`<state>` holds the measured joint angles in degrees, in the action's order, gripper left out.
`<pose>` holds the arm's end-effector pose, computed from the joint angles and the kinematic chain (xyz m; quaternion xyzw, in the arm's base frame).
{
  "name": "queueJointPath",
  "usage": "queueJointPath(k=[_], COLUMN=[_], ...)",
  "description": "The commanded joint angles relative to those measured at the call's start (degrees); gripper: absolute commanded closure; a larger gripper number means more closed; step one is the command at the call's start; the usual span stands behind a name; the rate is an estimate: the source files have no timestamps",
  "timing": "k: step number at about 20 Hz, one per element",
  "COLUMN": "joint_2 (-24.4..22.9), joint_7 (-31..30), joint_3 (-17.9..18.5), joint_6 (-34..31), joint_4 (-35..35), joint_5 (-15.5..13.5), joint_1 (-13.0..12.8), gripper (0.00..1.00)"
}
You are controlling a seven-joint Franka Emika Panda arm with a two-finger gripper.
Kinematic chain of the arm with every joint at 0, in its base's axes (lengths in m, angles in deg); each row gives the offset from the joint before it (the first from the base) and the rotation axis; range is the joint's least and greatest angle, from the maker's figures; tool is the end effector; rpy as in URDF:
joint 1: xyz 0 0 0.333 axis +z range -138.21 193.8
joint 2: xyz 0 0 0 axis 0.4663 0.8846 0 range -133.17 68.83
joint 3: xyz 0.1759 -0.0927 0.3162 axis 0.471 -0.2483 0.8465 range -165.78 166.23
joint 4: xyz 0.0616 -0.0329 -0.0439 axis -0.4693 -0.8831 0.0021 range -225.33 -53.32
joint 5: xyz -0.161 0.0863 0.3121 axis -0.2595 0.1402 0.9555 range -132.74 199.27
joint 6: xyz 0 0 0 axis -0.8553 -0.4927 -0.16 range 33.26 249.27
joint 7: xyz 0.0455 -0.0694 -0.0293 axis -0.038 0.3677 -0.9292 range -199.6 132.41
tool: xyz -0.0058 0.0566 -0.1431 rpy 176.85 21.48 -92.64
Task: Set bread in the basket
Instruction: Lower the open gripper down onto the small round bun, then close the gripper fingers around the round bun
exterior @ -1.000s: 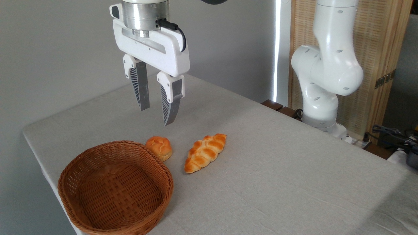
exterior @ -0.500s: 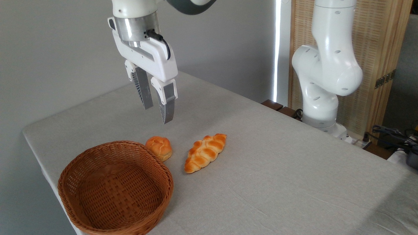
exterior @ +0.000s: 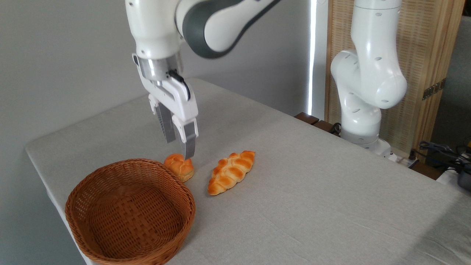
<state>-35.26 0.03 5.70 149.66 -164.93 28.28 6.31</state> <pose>0.4927 -0.1497 0.5027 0.9138 -0.4031 0.0310 0.0380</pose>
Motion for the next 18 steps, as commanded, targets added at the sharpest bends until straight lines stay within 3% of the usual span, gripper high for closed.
queueJointPath(k=[1, 10, 18], joint_2=[-1.13, 0.01, 2.82], joint_7=[0.39, 0.39, 0.39], joint_3=[0.33, 0.24, 0.15], joint_6=[3.7, 8.27, 12.14], joint_4=[-4.01, -5.86, -5.77], joint_5=[-1.08, -2.48, -2.05], joint_1=[-0.48, -2.33, -3.99], gripper=[0.0, 0.0, 0.0])
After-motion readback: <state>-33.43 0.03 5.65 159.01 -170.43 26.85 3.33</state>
